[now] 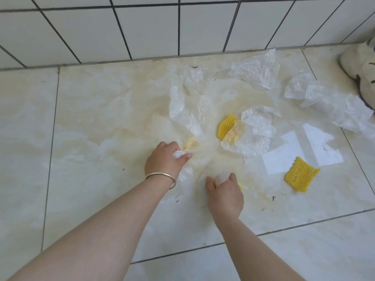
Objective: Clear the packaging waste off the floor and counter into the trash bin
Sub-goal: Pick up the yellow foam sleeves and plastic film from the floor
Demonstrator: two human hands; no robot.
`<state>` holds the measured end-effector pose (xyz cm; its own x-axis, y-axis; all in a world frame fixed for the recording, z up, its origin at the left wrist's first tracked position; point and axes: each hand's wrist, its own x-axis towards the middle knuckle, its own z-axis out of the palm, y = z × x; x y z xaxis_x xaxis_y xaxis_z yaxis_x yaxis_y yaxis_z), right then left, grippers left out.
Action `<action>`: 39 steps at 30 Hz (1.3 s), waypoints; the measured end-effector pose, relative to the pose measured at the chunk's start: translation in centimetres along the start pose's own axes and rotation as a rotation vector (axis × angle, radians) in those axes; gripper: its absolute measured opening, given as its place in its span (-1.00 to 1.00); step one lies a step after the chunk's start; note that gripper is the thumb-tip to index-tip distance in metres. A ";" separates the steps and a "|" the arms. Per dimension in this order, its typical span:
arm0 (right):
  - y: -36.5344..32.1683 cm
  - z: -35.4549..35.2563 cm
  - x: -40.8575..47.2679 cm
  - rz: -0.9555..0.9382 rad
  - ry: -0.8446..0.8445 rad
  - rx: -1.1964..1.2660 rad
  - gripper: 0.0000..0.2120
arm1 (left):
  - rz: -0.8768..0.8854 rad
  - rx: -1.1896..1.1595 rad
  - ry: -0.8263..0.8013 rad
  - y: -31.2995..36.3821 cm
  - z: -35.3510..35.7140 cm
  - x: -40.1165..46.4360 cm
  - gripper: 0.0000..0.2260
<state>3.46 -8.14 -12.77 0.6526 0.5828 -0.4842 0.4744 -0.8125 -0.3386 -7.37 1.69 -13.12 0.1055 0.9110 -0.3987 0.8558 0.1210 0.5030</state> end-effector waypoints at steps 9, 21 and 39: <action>-7.9 -2.9 -3.3 -0.257 -0.021 0.494 -0.93 | -0.273 -0.622 0.135 -0.4 -6.1 -1.4 -0.78; -24.0 -4.0 -15.8 -0.644 -0.421 0.568 -0.47 | -0.277 -0.989 0.379 -7.5 -24.8 -7.3 -0.65; -40.8 13.3 -51.3 -1.104 -1.045 0.288 -0.88 | -0.476 -0.779 1.177 -36.4 -44.3 -25.7 -0.98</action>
<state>-57.20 -5.03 15.12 -0.6817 0.7079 -0.1849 0.2198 -0.0428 -0.9746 -63.68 -8.67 12.81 -0.8835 0.4684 0.0023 0.1725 0.3208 0.9313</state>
